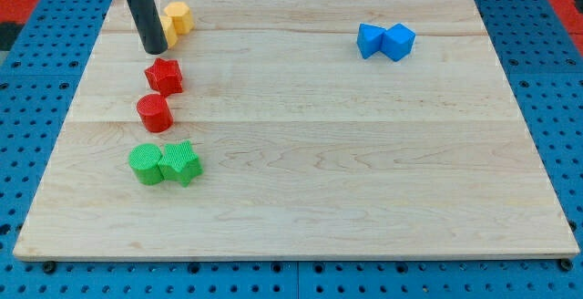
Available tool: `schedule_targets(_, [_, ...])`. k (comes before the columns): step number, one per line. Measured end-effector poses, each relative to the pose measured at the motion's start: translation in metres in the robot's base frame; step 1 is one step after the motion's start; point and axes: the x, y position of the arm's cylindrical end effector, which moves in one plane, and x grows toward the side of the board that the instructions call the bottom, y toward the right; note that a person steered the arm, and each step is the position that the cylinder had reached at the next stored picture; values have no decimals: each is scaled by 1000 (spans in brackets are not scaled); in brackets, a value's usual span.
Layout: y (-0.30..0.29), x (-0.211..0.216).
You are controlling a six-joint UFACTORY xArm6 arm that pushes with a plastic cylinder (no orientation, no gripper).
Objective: Slide the red circle to the bottom right of the red star
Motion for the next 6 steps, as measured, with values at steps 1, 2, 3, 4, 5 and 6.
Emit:
schedule_targets(1, [-12, 42])
schedule_targets(2, [-9, 93])
schedule_targets(3, [-10, 118])
schedule_targets(4, [-60, 118])
schedule_targets(5, [-10, 140])
schedule_targets(6, [41, 166])
